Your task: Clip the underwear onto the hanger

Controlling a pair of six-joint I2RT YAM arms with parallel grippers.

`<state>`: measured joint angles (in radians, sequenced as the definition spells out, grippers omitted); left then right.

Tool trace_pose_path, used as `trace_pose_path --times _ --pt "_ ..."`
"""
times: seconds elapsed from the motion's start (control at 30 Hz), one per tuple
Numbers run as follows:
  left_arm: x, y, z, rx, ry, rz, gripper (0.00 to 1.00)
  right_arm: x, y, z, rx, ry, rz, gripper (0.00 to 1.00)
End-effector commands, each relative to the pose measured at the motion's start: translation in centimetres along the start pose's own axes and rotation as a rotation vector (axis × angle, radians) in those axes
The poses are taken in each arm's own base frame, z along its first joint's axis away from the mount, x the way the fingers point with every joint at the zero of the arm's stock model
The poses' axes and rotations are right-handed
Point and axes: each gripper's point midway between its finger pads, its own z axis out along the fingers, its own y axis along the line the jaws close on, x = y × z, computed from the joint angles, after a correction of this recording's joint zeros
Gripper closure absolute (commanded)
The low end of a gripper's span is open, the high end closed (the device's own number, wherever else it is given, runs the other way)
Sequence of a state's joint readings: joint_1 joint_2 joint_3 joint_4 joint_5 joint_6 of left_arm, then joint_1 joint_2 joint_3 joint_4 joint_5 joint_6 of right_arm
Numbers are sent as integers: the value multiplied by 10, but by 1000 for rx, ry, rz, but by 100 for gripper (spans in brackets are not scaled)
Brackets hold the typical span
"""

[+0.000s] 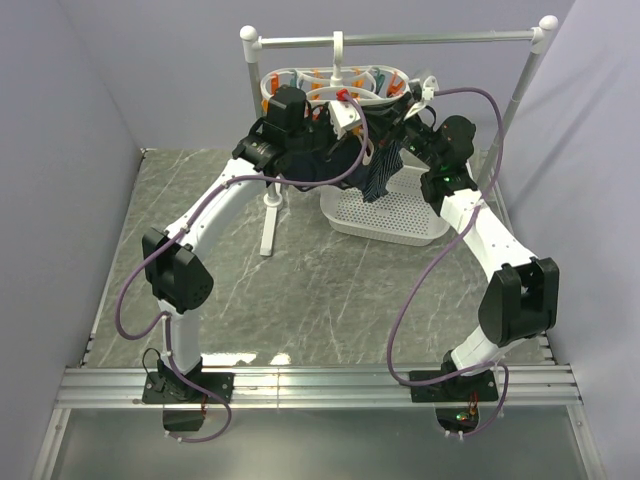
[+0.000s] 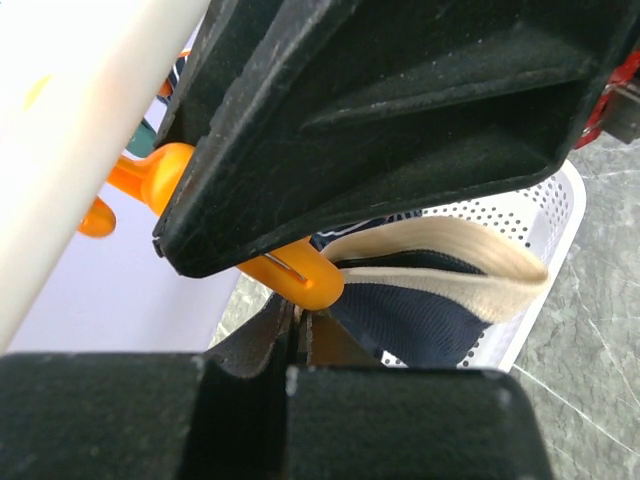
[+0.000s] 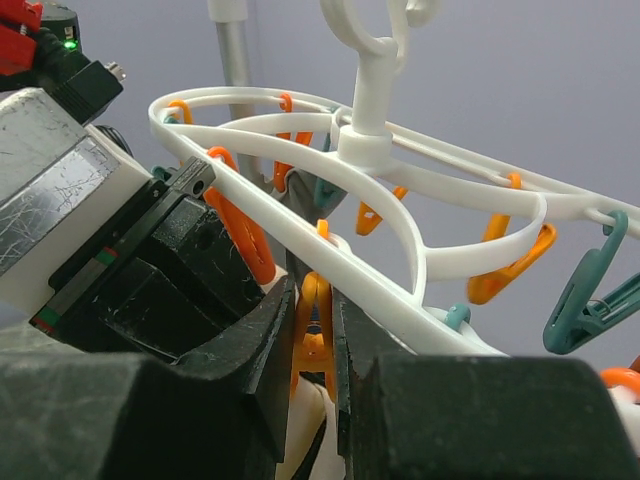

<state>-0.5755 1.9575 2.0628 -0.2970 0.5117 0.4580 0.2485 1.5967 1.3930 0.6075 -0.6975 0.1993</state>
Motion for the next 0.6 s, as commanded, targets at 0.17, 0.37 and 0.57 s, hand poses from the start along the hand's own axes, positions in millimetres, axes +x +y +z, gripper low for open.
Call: trace_pose_path --times 0.17,0.37,0.57 --pt "-51 3 -23 -12 -114 53 100 -7 23 -3 -73 11 -55 100" --pt "-60 2 -30 -14 -146 66 100 -3 23 -4 -73 22 -55 100" --pt "-61 5 -37 -28 -162 69 100 -3 22 -4 -78 28 -48 100"
